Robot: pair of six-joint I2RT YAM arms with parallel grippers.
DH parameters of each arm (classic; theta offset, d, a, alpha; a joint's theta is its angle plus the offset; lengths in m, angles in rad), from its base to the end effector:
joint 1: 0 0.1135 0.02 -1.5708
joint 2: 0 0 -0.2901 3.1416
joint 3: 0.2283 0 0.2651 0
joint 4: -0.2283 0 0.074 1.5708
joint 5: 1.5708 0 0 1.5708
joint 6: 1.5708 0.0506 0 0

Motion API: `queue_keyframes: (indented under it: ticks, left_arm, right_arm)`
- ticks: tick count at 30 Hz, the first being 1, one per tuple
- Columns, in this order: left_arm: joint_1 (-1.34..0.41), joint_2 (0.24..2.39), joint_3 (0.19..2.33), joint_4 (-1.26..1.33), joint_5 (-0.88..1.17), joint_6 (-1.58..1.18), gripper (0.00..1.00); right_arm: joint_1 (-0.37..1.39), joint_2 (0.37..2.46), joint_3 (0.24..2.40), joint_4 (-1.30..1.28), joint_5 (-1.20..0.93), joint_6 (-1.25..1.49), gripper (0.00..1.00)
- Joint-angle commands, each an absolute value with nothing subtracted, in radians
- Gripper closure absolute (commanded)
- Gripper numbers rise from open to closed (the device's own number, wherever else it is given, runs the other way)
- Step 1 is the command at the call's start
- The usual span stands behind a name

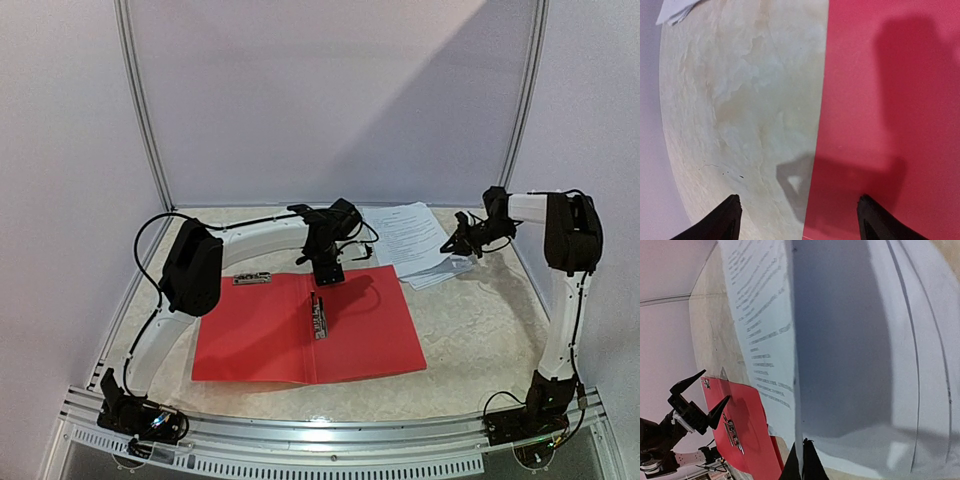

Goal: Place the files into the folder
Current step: Pass from the right arm to the left

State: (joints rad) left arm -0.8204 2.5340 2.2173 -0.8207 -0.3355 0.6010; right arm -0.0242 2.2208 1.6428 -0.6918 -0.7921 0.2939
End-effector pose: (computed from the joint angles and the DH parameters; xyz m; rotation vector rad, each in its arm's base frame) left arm 0.4032 -0.4080 0.1452 1.6546 2.0738 0.3823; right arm 0.4778 0.0245 0.1490 0.2604 2.7120 1.1820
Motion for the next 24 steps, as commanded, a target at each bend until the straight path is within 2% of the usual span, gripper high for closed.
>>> queue_keyframes:
  ticks: [1,8,14,20,24]
  left_arm:
    - [-0.834,2.438,2.259,-0.897,-0.285,0.603,0.17]
    - [-0.832,2.263,2.261,-0.988,-0.162,0.596,0.09]
    - [-0.806,2.113,2.257,-1.113,-0.041,0.58,0.01]
    - [-0.691,1.966,2.195,-1.195,0.211,0.559,0.01]
    - [-0.597,1.891,2.146,-1.206,0.335,0.562,0.01]
  right_arm:
    - [-0.016,2.04,1.753,-0.832,-0.665,0.242,1.0]
    - [0.099,1.893,1.982,-1.108,-0.578,0.112,1.0]
    - [0.307,1.853,2.152,-1.315,-0.492,0.015,1.0]
    - [0.563,1.787,2.276,-1.402,-0.418,-0.068,1.0]
    - [0.674,1.744,2.284,-1.416,-0.452,-0.061,1.0]
